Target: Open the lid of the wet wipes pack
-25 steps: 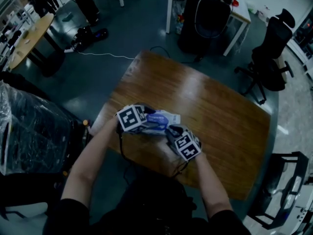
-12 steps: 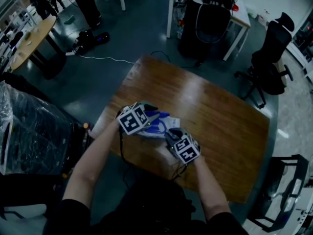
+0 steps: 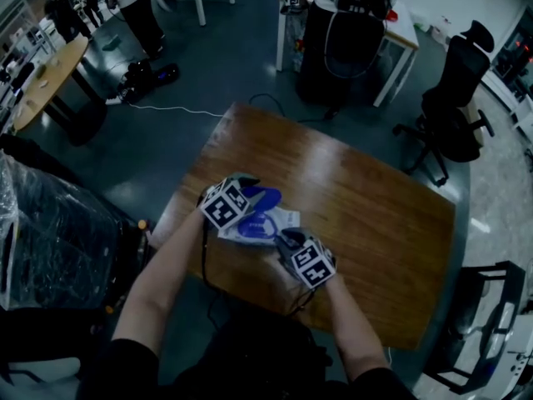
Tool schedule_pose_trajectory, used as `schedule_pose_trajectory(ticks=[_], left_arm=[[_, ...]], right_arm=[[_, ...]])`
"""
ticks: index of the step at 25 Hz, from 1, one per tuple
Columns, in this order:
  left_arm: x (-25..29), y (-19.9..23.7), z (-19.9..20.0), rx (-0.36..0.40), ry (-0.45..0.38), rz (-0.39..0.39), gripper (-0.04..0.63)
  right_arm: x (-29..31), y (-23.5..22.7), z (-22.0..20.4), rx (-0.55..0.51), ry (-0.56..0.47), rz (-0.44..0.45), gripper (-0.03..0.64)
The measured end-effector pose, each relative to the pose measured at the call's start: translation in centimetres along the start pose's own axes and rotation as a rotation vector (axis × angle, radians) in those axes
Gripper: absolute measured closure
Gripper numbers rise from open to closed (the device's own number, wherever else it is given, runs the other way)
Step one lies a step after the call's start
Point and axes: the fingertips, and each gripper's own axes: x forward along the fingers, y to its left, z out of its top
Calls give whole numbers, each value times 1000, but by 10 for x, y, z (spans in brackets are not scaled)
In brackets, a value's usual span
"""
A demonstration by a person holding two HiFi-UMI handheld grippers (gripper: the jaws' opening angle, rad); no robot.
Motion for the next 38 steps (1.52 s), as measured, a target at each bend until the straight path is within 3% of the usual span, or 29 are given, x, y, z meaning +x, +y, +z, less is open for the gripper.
schedule_pose_trajectory(ticks=[4, 10, 17, 24, 26, 32, 38], left_arm=[[5, 10, -10, -32, 19, 56, 483], [-6, 18, -4, -54, -11, 99, 396], [-39, 35, 6, -95, -69, 176, 383], [-68, 20, 11, -137, -108, 190, 391], [-74, 13, 12, -151, -127, 203, 409], [-104, -12, 19, -197, -221, 265, 554], [-139, -47, 30, -259, -302, 263, 589]], right_arm=[[0, 1, -2, 0, 0, 2, 534], [0, -1, -1, -2, 0, 0, 532], [1, -4, -1, -2, 19, -28, 532], [-23, -16, 17, 25, -43, -145, 581], [-34, -17, 28, 49, -88, -163, 589], [-68, -11, 69, 115, -249, -191, 604], [-107, 11, 115, 90, -390, -209, 606]])
